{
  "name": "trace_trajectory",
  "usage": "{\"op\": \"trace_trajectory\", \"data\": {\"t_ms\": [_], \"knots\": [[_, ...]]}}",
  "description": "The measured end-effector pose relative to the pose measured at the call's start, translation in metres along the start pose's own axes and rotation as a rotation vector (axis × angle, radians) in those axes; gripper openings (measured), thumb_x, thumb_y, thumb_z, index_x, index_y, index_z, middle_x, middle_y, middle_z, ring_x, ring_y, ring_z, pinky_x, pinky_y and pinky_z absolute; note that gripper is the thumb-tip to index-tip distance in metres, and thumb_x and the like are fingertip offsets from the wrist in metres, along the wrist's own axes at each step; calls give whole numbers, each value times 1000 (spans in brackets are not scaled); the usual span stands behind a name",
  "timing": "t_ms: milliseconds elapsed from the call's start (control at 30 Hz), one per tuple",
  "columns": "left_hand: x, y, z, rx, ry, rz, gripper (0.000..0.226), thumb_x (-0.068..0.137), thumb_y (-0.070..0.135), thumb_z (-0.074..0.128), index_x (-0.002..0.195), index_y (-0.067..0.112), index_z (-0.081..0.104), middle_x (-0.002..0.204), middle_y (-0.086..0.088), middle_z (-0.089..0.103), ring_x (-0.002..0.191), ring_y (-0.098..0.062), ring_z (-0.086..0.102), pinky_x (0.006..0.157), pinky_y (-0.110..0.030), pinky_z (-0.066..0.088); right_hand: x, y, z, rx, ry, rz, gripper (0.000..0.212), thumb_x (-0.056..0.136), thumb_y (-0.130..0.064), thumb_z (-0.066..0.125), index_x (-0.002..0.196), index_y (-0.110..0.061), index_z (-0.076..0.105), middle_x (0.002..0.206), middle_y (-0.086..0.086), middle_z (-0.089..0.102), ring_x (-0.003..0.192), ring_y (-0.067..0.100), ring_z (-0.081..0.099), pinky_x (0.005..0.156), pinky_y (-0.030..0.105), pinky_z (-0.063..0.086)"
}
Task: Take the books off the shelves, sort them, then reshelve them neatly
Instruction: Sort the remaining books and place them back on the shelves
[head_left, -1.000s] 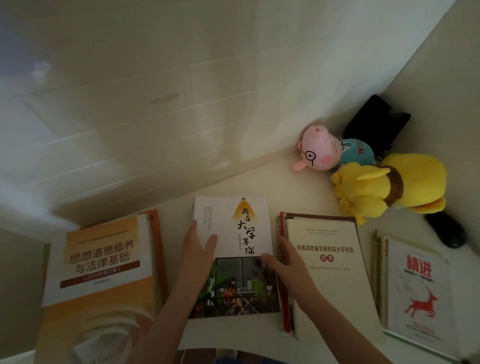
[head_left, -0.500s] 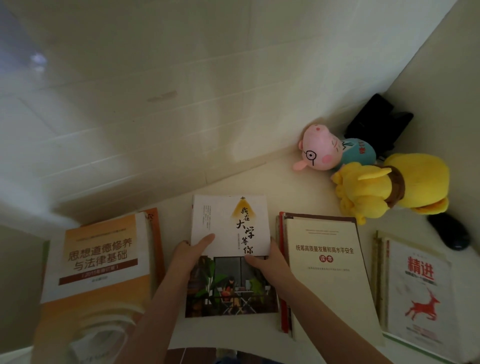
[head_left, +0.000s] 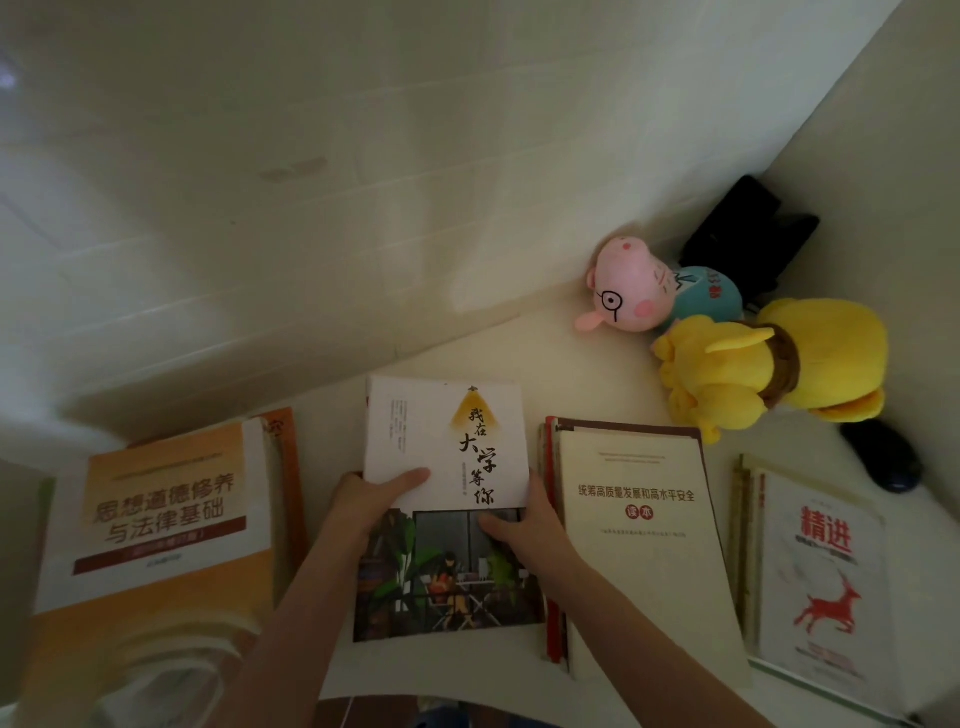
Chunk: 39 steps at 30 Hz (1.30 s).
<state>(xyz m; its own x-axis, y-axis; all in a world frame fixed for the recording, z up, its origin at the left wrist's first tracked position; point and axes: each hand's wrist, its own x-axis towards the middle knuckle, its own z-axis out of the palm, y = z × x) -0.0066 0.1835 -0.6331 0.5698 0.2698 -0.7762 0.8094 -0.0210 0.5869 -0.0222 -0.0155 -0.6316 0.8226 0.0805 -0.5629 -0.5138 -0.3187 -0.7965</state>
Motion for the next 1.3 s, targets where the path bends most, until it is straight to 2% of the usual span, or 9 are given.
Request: {"op": "trace_trajectory", "data": {"t_ms": [100, 333, 533, 767, 900, 1000, 1133, 1233, 1300], "knots": [[-3, -2, 3, 11, 37, 54, 63, 70, 28, 82, 120, 1, 54, 110, -10, 62, 92, -21, 58, 70, -26, 50, 0, -3, -1, -14, -33, -13, 74, 84, -4, 70, 142, -17, 26, 122, -6, 46, 116, 6, 40, 97, 19, 32], [-4, -17, 11, 1, 94, 248, 73, 72, 32, 80, 134, 14, 45, 126, -7, 57, 112, -28, 57, 92, -43, 51, -1, 0, -1, -11, 3, -13, 76, 81, -3, 72, 142, -19, 29, 122, -6, 50, 122, 12, 45, 104, 28, 36], [-5, -21, 15, 8, 130, 318, 101, 65, 50, 77, 147, 25, 24, 147, -6, 40, 127, -27, 47, 101, -51, 44, -4, -2, 0, 46, 55, -35, 68, 80, 2, 71, 133, -21, 36, 115, -9, 51, 113, 8, 47, 96, 20, 37], [-34, -20, 31, -105, 237, 519, 68, 80, 8, 72, 139, 21, 40, 130, 0, 54, 115, -19, 54, 92, -40, 51, -7, 2, -3, 57, 62, -76, 64, 80, 2, 70, 126, -27, 38, 108, -19, 52, 102, -3, 47, 83, 4, 42], [-50, -6, 26, -224, 208, 550, 63, 77, 0, 73, 123, 26, 39, 116, 5, 52, 103, -8, 55, 76, -21, 51, -10, 4, -6, 50, 81, -99, 69, 80, -4, 72, 137, -22, 38, 123, -11, 54, 118, 9, 49, 106, 34, 42], [-66, 2, 17, -272, 157, 591, 62, 75, -3, 73, 117, 28, 42, 109, 14, 55, 94, 7, 59, 71, -19, 55, -12, 0, -14, 68, 71, -132, 81, 78, -7, 76, 143, -22, 31, 131, -6, 52, 122, 12, 50, 105, 37, 44], [-86, 8, 7, -300, 89, 683, 60, 72, -10, 72, 106, 32, 46, 105, 12, 60, 90, 10, 61, 65, -13, 53, -8, -14, -31, 133, -20, -230, 90, 67, -21, 85, 127, -45, 22, 132, 2, 52, 115, 18, 58, 93, 45, 54], [-93, 17, 3, -346, 136, 733, 60, 72, -8, 72, 104, 35, 46, 103, 15, 62, 94, 6, 62, 67, -14, 53, -14, -30, -36, 177, -2, -374, 93, 79, -1, 74, 125, -56, 16, 131, 6, 52, 111, 21, 62, 80, 34, 58], [-93, 22, -2, -360, 212, 765, 57, 74, -5, 72, 110, 30, 44, 108, 15, 60, 98, 3, 60, 70, -12, 53, -20, -41, -36, 172, 37, -489, 100, 82, 3, 69, 127, -65, 12, 128, -1, 54, 113, 20, 62, 83, 34, 57]]}}
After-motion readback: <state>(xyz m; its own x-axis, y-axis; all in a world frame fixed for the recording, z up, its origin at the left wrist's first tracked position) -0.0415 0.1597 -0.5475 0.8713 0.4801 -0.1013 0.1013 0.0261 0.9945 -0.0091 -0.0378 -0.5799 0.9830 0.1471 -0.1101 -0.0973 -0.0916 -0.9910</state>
